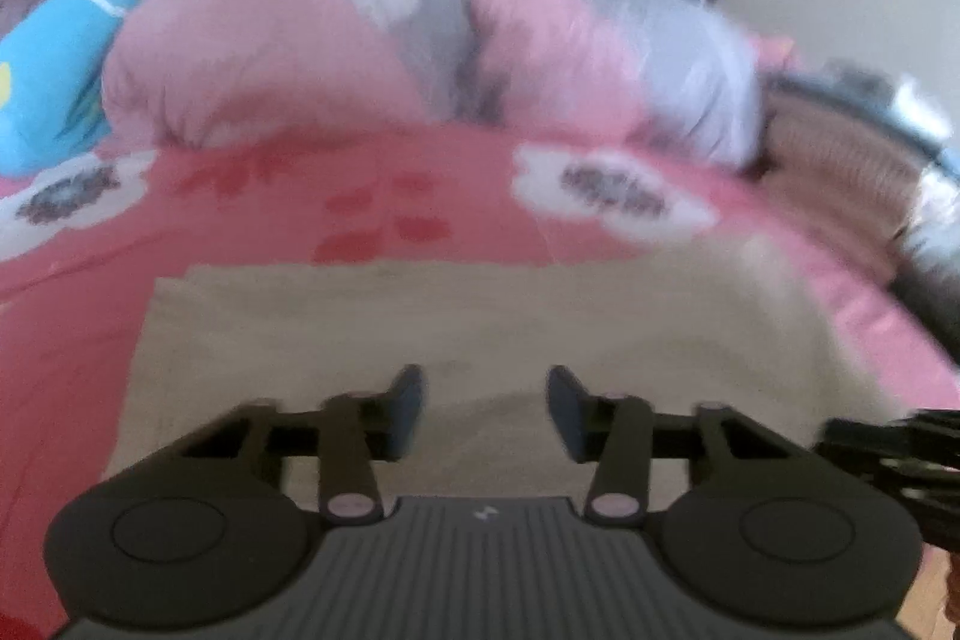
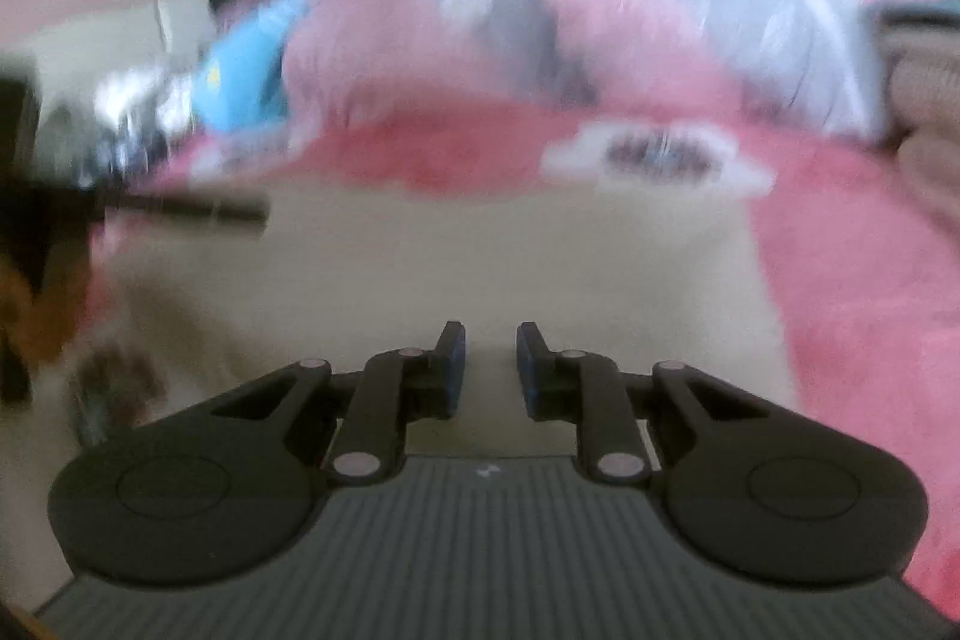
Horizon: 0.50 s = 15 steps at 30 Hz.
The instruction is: Fold clothes
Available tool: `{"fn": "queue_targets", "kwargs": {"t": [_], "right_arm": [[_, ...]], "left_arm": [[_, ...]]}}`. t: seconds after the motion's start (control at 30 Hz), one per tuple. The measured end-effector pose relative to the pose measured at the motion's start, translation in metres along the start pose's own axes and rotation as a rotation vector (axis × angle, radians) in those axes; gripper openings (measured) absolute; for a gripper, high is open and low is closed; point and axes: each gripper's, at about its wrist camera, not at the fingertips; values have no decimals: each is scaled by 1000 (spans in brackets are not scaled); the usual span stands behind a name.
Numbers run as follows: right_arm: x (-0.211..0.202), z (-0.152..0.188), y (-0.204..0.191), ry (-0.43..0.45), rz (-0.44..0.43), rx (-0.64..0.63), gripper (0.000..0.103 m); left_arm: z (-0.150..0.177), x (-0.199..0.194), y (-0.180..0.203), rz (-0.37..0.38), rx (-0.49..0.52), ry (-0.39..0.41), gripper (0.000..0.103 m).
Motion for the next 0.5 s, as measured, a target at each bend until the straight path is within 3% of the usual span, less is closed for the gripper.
{"fn": "queue_targets", "kwargs": {"t": [0.07, 0.17, 0.3, 0.4, 0.47, 0.5], "right_arm": [[-1, 4, 5, 16, -15, 45, 18], [-2, 8, 14, 26, -46, 108, 18], [-2, 12, 13, 32, -51, 113, 18], [-4, 15, 11, 39, -48, 113, 18], [-3, 15, 11, 42, -50, 118, 18], [-3, 15, 11, 43, -50, 119, 18]], "left_arm": [[-9, 12, -14, -6, -64, -54, 18], [-24, 27, -37, -7, -168, -116, 9], [-38, 44, -53, -94, -145, -145, 10], [-46, 48, -64, -108, -177, -143, 9], [-53, 37, -53, -118, -131, -107, 26], [-55, 31, -44, -93, -105, -91, 27]]}}
Point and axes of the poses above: each gripper's, at about its wrist camera, not at the fingertips, and x roughly the way its jaws point, y to its right, z to its underside, and after that the axes turned 6 degrees about y, right-handed
